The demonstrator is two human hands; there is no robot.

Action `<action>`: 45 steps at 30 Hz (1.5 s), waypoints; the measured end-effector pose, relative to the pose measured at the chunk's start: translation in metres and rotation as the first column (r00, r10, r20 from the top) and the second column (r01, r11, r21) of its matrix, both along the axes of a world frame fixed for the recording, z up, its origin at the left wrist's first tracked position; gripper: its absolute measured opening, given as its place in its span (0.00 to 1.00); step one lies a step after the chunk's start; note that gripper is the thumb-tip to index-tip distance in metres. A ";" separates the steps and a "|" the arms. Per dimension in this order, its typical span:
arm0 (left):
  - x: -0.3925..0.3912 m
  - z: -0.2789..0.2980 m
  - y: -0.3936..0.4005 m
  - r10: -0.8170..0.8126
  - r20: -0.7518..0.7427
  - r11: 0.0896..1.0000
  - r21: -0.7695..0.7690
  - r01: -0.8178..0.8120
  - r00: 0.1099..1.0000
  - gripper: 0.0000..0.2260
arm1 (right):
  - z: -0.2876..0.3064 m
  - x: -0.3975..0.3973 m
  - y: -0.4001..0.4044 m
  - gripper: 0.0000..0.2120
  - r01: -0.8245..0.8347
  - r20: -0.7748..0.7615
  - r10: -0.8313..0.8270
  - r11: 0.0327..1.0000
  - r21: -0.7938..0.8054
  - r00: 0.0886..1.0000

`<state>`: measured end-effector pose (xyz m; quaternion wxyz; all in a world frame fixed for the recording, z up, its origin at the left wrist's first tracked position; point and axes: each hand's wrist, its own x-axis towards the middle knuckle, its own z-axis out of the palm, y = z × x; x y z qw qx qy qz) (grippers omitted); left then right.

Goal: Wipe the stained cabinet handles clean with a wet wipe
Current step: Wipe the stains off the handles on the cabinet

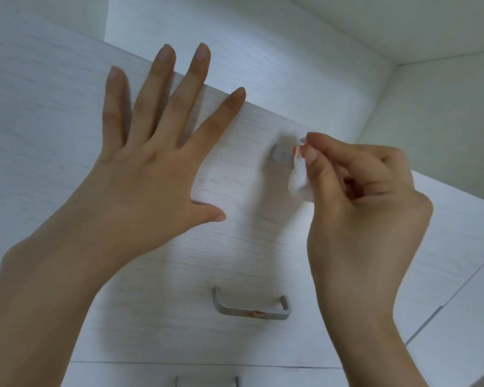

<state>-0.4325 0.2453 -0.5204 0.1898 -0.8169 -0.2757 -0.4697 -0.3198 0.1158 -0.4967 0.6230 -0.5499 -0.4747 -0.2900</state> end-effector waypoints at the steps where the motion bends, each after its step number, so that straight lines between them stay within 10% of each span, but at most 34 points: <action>1: 0.000 0.000 0.000 0.001 0.004 1.000 0.005 -0.001 1.000 0.56 | -0.002 -0.001 0.000 0.06 0.049 0.046 -0.048 0.999 -0.017 0.998; 11: 0.001 -0.003 0.003 0.000 0.033 0.998 0.060 -0.002 0.999 0.51 | -0.009 0.010 0.000 0.07 0.243 0.253 -0.239 0.970 0.017 0.937; 24: 0.000 -0.006 0.005 0.019 0.022 0.991 0.135 -0.022 1.000 0.50 | -0.008 0.045 -0.026 0.07 0.047 -0.296 -0.003 0.989 0.141 0.955; 38: 0.000 -0.007 0.009 0.034 0.034 0.990 0.132 -0.039 0.999 0.55 | -0.012 -0.003 0.025 0.06 0.102 0.251 -0.139 0.983 0.152 0.958; 45: -0.002 -0.005 0.005 0.012 0.012 0.995 0.096 -0.014 1.000 0.50 | -0.026 0.016 0.014 0.04 0.149 0.126 -0.179 0.965 0.216 0.976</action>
